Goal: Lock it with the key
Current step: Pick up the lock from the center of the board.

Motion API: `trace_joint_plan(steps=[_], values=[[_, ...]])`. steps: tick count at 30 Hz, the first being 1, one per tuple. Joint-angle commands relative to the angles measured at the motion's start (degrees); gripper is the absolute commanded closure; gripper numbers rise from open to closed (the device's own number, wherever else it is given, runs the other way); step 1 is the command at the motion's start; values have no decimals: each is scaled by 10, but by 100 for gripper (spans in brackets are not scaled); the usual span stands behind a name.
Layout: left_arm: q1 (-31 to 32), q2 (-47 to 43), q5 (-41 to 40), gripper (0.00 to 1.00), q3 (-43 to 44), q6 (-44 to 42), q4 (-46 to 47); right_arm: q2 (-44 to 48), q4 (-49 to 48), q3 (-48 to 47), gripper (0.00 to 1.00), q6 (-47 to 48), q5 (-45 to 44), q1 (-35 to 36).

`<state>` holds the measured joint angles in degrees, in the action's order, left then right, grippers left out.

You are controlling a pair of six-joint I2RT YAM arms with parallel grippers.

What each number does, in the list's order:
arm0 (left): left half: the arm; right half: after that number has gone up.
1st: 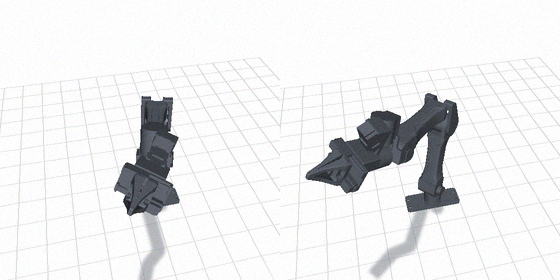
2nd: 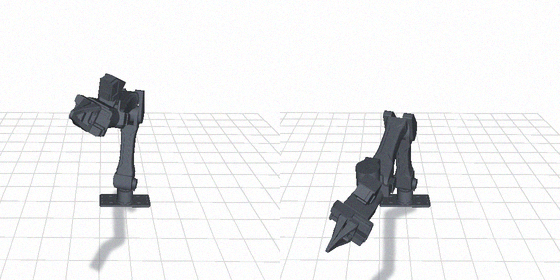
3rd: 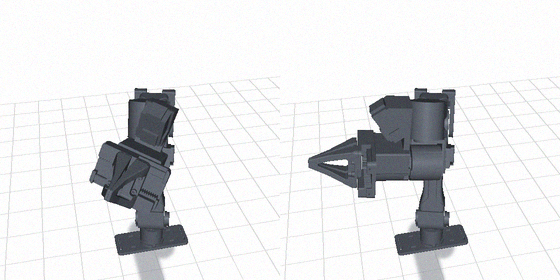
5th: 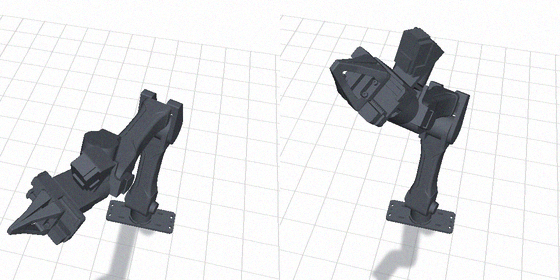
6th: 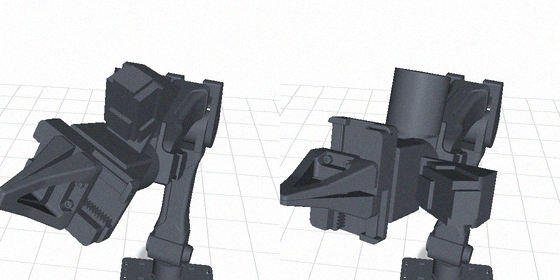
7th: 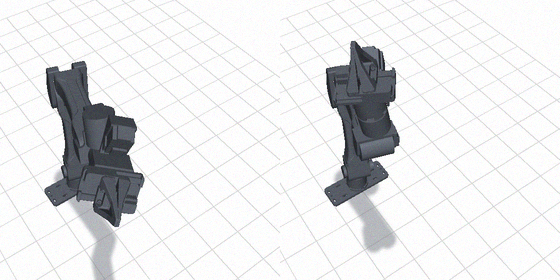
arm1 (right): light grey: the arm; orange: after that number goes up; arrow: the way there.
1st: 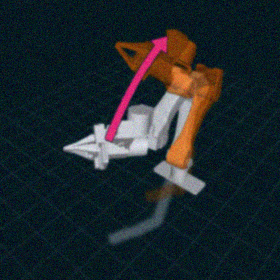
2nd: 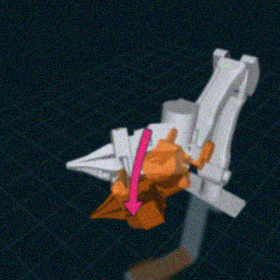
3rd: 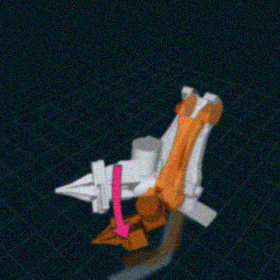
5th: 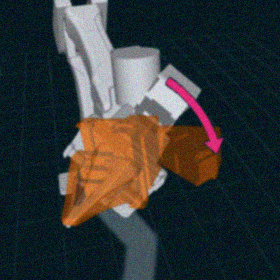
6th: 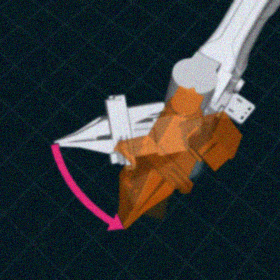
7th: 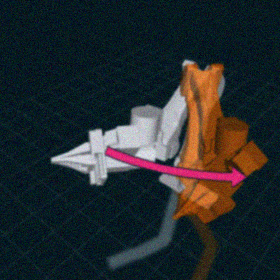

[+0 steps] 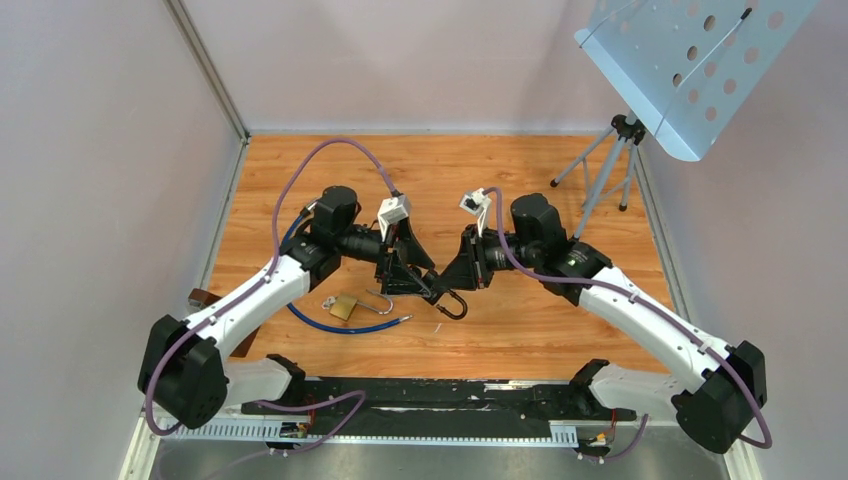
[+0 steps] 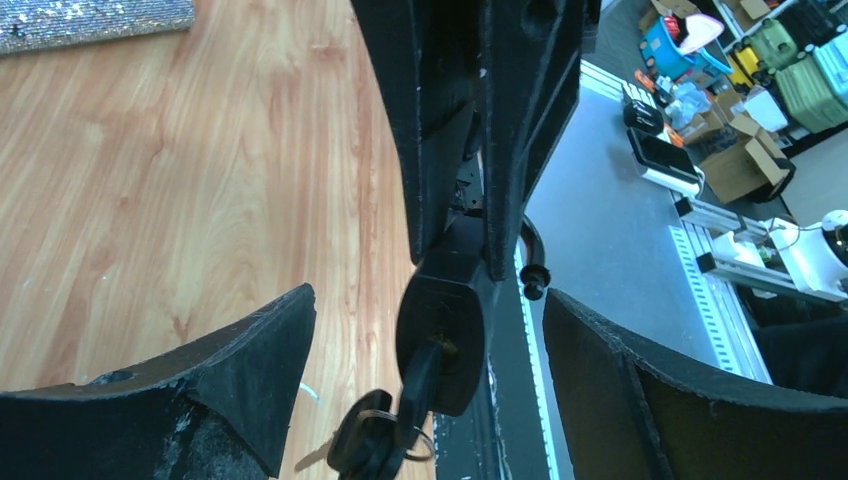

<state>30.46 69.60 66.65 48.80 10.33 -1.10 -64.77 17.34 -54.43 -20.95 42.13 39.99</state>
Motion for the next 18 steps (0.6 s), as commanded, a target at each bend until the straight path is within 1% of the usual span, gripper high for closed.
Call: trace_joint_plan(steps=[1,5,8,9,10,11,12,13,15,16,17,18], values=[[12,26,32,13,11,21,53,11,-44,-52,100,-23,40,0],[23,48,37,35,15,45,77,-1,-48,-60,100,-23,38,0],[25,58,40,47,17,47,74,-8,-49,-64,100,-23,39,0],[25,61,40,55,17,46,71,-9,-50,-65,100,-24,38,0],[25,61,41,59,17,45,70,-10,-50,-65,100,-23,38,0],[25,59,42,70,16,47,74,-11,-51,-64,100,-23,36,0],[25,56,44,77,14,52,83,-12,-51,-63,100,-24,34,0],[25,51,45,94,8,69,110,-11,-50,-61,100,-25,29,0],[25,36,29,100,1,84,132,-8,-50,-57,100,-32,10,-1],[25,25,19,100,0,89,134,-5,-50,-54,94,-38,-4,-2],[25,20,-3,100,-3,92,137,0,-50,-51,80,-42,-20,-2],[25,8,-16,100,-4,101,138,6,-49,-47,58,-47,-38,-4]])
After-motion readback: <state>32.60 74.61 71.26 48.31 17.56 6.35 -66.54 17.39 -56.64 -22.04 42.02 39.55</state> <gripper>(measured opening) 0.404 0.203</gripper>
